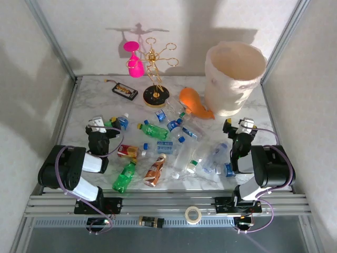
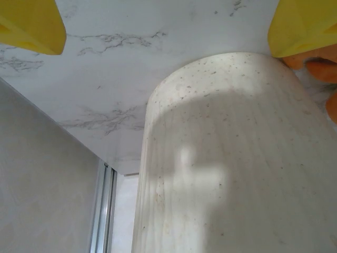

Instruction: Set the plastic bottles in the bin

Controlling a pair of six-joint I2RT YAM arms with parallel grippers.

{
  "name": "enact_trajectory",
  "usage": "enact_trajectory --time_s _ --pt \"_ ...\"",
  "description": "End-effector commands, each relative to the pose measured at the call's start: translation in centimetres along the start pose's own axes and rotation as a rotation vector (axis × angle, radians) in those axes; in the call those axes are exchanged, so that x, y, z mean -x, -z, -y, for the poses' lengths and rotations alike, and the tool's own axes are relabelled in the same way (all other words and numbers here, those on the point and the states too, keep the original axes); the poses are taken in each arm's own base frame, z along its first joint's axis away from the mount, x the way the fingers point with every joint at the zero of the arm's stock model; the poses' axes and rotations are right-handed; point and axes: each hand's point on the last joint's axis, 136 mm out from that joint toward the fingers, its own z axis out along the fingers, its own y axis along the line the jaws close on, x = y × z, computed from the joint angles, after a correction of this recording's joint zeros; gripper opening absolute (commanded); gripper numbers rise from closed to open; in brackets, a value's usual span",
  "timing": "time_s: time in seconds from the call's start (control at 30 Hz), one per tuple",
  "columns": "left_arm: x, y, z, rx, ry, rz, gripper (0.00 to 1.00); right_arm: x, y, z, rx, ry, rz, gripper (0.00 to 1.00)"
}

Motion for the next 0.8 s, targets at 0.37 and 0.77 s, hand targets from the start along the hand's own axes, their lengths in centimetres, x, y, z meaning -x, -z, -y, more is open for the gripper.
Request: enact_trajectory --time_s 0.37,0.77 --pt "0.56 -0.3 0.23 -0.007 -0.001 0.017 0.99 0.55 -0.04 -0.28 0.01 -0.001 0.025 0.99" --pt "0.47 -0.33 0.2 -0.008 0.0 0.013 0.99 0.55 -0.14 -0.3 0.019 -0.005 0.022 0.99"
